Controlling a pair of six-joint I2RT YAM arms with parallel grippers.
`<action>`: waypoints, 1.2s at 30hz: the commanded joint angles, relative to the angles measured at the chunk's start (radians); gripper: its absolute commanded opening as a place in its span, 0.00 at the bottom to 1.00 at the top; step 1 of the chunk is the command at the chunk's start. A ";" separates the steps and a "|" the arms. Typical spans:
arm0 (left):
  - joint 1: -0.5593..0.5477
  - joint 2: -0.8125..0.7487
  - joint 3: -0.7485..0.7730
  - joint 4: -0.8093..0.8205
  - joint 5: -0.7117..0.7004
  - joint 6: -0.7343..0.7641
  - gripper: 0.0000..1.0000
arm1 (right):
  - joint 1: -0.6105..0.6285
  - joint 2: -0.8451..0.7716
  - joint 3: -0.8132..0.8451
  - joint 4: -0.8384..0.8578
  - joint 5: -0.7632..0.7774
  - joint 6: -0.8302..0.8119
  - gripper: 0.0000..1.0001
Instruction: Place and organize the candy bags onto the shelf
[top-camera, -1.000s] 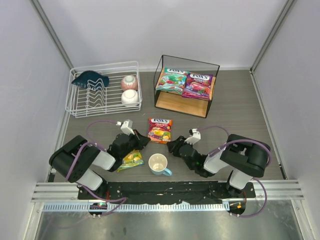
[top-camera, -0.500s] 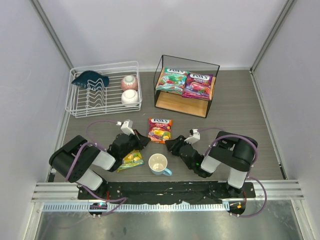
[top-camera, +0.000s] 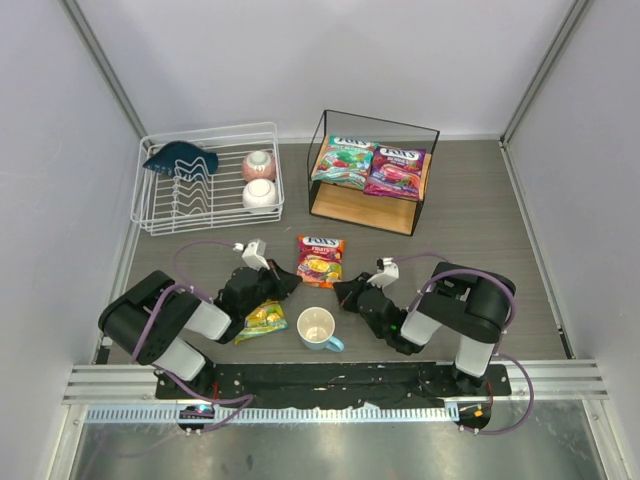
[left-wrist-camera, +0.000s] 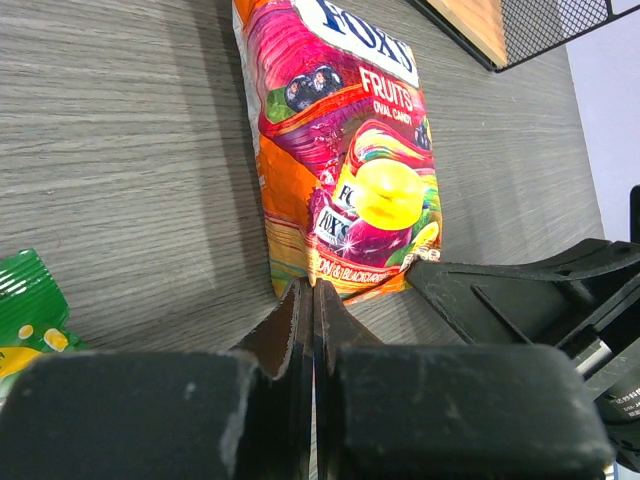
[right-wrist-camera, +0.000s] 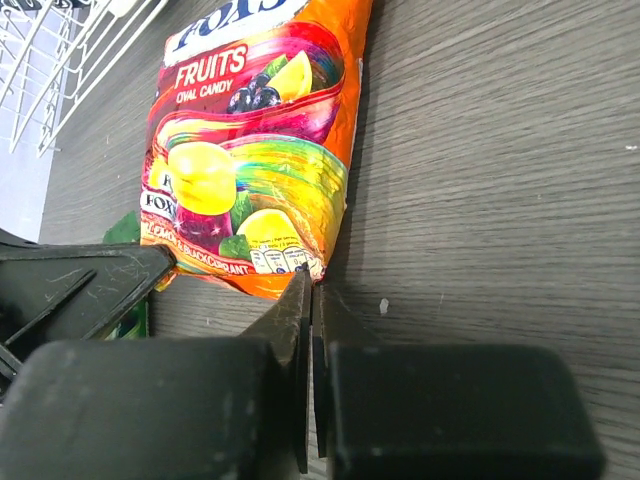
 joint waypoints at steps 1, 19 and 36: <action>-0.006 0.012 0.011 0.056 0.018 0.021 0.00 | -0.006 -0.001 0.022 -0.028 0.037 -0.066 0.01; -0.038 -0.033 0.130 -0.060 0.024 0.117 0.00 | -0.001 -0.364 0.005 -0.274 0.206 -0.347 0.01; -0.047 -0.027 0.273 -0.158 0.006 0.245 0.00 | -0.003 -0.372 0.037 -0.265 0.284 -0.508 0.01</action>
